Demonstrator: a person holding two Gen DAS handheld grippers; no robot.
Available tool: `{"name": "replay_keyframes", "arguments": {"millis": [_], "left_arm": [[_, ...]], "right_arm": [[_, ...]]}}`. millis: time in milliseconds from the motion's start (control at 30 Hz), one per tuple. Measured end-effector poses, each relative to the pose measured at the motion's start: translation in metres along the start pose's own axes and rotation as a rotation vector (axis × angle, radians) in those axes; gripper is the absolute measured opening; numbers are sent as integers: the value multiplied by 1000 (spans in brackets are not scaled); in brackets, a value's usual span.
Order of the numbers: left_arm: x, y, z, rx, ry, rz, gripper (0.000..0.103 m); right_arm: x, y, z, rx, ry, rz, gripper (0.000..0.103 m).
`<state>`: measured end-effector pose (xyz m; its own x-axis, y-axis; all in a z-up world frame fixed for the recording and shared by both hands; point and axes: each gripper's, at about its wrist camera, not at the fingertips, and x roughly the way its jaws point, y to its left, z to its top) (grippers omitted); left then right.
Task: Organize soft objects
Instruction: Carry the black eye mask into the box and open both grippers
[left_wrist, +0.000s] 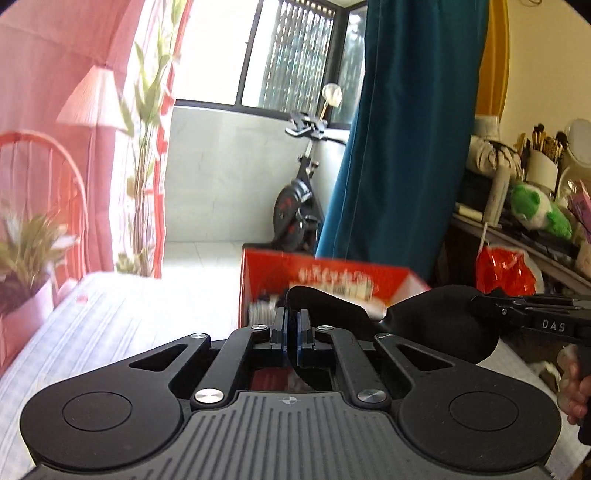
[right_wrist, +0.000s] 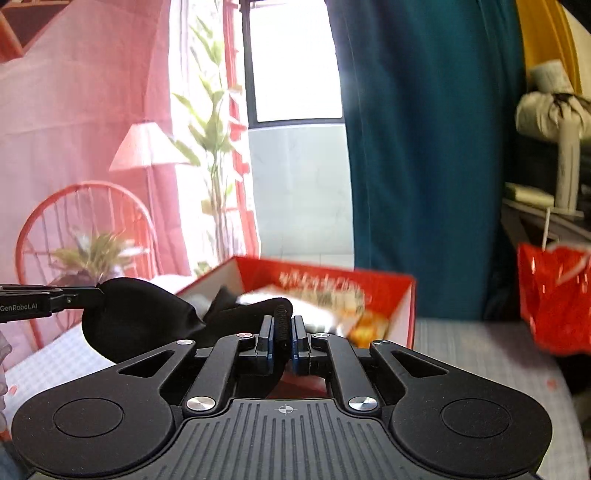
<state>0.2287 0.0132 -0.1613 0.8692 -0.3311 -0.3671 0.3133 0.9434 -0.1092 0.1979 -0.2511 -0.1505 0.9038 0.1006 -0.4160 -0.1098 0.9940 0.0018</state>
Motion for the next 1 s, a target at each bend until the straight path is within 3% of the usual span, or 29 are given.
{"name": "replay_keyframes", "arguments": {"millis": [167, 267, 467, 667, 867, 1000], "left_arm": [[37, -10, 21, 42, 22, -24, 5], [72, -12, 20, 62, 103, -53, 5], [125, -7, 6, 79, 235, -24, 5], [144, -1, 3, 118, 296, -16, 6], [140, -3, 4, 119, 302, 2, 7], [136, -3, 8, 126, 311, 26, 10]], "right_arm": [[28, -10, 24, -23, -6, -45, 8], [53, -14, 22, -36, 50, -57, 8], [100, -25, -3, 41, 205, -70, 8], [121, -31, -23, 92, 276, -81, 8], [117, -28, -26, 96, 259, -95, 9], [108, -28, -20, 75, 242, -112, 15]]}}
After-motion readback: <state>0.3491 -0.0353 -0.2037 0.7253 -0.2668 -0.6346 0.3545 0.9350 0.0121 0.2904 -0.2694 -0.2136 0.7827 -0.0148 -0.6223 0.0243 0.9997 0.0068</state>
